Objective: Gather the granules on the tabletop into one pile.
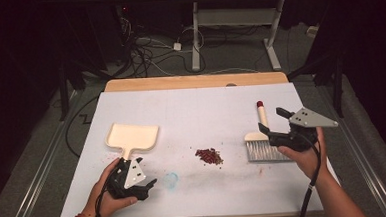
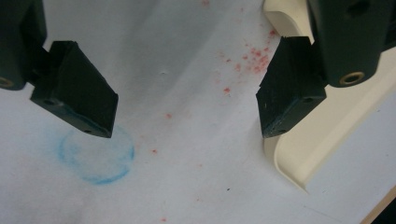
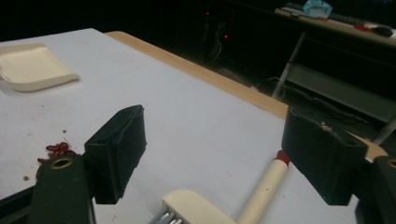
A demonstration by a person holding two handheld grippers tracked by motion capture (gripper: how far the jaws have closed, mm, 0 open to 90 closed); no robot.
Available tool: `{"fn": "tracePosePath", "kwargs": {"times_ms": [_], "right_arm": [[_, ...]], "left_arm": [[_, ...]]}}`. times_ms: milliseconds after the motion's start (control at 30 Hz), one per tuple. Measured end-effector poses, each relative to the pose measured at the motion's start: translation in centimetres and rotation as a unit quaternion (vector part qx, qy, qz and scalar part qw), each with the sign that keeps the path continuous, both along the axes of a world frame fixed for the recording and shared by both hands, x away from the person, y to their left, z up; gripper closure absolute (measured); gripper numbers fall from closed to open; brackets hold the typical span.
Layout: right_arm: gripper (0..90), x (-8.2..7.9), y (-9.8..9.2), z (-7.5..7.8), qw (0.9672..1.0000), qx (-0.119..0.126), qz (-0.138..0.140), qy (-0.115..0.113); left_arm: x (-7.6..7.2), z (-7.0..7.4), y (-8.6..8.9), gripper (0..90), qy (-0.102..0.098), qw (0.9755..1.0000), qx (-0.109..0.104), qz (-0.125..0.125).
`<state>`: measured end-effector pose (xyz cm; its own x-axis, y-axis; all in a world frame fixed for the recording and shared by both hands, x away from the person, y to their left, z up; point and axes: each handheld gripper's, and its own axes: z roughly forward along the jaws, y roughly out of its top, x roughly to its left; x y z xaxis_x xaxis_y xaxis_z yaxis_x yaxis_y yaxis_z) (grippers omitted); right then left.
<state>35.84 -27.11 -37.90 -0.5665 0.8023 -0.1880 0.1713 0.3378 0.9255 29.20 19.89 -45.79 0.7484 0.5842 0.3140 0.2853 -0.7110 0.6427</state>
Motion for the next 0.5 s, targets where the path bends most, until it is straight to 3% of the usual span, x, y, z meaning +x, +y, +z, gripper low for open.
{"fn": "tracePosePath", "kwargs": {"times_ms": [133,267,367,500], "right_arm": [[19.8,-1.6,0.3,-1.0,0.9999,-0.008,0.003,-0.012],[20.0,-3.5,0.6,-1.9,0.9982,-0.037,0.007,-0.047],[20.1,-4.6,0.5,-2.7,0.9987,-0.022,0.015,-0.043],[20.3,-5.8,0.0,-3.7,0.9987,-0.031,0.025,-0.034]], "left_arm": [[0.2,0.1,0.2,17.2,-0.013,0.9998,-0.005,0.014],[0.3,0.2,0.2,17.2,-0.027,0.9992,-0.010,0.026],[0.1,0.1,0.2,17.2,-0.032,0.9990,-0.012,0.028],[0.0,0.2,0.2,17.2,-0.038,0.9988,-0.014,0.027]]}}
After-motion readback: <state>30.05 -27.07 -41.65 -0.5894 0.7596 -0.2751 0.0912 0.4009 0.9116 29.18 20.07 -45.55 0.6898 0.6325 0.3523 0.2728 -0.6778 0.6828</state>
